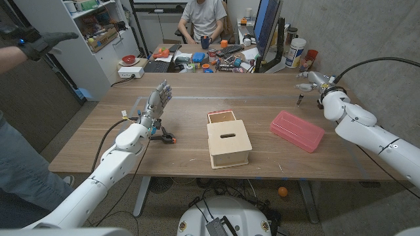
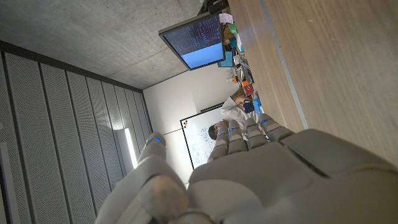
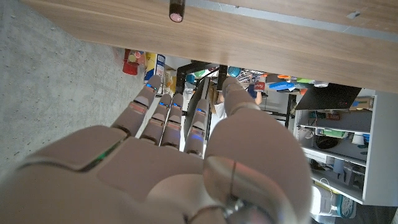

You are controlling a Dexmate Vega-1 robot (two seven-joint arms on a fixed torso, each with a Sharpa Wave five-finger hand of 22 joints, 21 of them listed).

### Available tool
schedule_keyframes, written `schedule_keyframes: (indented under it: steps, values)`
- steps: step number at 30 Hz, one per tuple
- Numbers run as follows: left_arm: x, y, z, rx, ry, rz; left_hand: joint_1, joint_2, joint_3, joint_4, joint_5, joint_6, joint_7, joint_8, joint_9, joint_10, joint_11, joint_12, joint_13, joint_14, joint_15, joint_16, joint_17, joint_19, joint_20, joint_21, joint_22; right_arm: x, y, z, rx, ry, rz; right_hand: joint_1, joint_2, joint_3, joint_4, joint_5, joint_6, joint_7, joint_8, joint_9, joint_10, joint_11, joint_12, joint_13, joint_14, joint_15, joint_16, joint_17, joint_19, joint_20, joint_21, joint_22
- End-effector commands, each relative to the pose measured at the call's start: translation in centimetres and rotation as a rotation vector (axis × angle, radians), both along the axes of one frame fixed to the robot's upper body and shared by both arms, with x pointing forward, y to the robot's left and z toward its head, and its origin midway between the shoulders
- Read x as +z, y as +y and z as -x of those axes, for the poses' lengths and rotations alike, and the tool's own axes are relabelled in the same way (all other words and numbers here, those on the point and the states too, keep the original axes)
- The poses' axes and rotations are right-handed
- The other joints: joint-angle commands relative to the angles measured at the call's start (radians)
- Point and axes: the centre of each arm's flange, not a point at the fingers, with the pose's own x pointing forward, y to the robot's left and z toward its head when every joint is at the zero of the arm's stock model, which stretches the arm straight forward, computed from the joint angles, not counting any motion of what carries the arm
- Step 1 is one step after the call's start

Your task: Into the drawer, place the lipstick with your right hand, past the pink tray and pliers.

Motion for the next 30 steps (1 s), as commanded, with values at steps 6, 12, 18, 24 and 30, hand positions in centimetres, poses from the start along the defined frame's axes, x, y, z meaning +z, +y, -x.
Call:
schedule_keyframes:
  steps: [6, 12, 18, 24, 30]
  values:
    - [-0.4, 0.2, 0.3, 0.012, 0.013, 0.002, 0.007, 0.009, 0.003, -0.005, 0.002, 0.012, 0.001, 0.004, 0.004, 0.01, 0.0, -0.002, -0.001, 0.009, -0.001, 0.007, 0.002, 0.002, 0.009, 0.006, 0.001, -0.1, -0.4, -2.4, -0.078, 0.104, 0.039, 0.035, -0.005, -0.007, 0.009, 0.01, 0.021, 0.021, -0.002, 0.001, 0.024, 0.01, 0.006, 0.004, 0.059, -0.013, 0.02, 0.009, 0.047, -0.003, 0.017, 0.003]
    - [-0.4, 0.0, 0.2, 0.011, 0.018, -0.002, 0.006, 0.009, 0.003, -0.005, 0.002, 0.013, -0.001, 0.003, 0.004, 0.013, 0.0, -0.003, -0.003, 0.011, -0.001, 0.008, 0.002, 0.001, 0.006, 0.006, 0.001, 0.1, -0.5, -3.0, -0.091, 0.118, 0.04, 0.039, -0.008, -0.011, 0.011, 0.01, 0.018, 0.008, -0.006, 0.001, 0.024, 0.005, 0.004, 0.004, 0.06, -0.012, 0.021, 0.011, 0.049, -0.003, 0.017, 0.004]
    - [-0.6, 0.2, 0.2, 0.021, 0.023, 0.005, 0.005, 0.01, 0.003, -0.005, 0.002, 0.017, -0.001, 0.004, 0.004, 0.013, 0.0, -0.004, -0.005, 0.011, -0.001, 0.007, 0.002, 0.0, 0.006, 0.007, 0.001, -0.2, -0.6, -3.6, -0.098, 0.152, 0.022, 0.039, -0.01, -0.014, 0.014, 0.01, 0.017, 0.005, -0.007, 0.002, 0.026, 0.003, 0.004, 0.005, 0.06, -0.01, 0.022, 0.013, 0.05, -0.001, 0.016, 0.004]
    - [-0.8, 0.3, 0.1, 0.021, 0.027, 0.012, 0.005, 0.01, 0.003, -0.005, 0.002, 0.019, -0.001, 0.004, 0.004, 0.013, 0.002, -0.005, -0.006, 0.012, 0.001, 0.007, 0.002, 0.0, 0.006, 0.007, 0.002, -0.5, -0.6, -4.0, -0.099, 0.175, 0.016, 0.036, -0.014, -0.019, 0.017, 0.009, 0.018, 0.007, -0.008, 0.002, 0.029, 0.005, 0.005, 0.005, 0.064, -0.008, 0.024, 0.015, 0.054, 0.004, 0.017, 0.004]
    - [-1.2, 0.1, -0.4, 0.015, 0.037, 0.012, 0.004, 0.011, 0.002, -0.005, 0.002, 0.019, -0.001, 0.004, 0.004, 0.013, 0.001, -0.006, -0.008, 0.012, 0.002, 0.007, 0.002, 0.0, 0.006, 0.007, 0.002, -0.8, -0.5, -4.6, -0.102, 0.19, 0.015, 0.035, -0.015, -0.024, 0.02, 0.009, 0.019, 0.007, -0.009, 0.002, 0.036, 0.002, 0.007, 0.006, 0.077, -0.009, 0.031, 0.018, 0.063, 0.004, 0.019, 0.004]
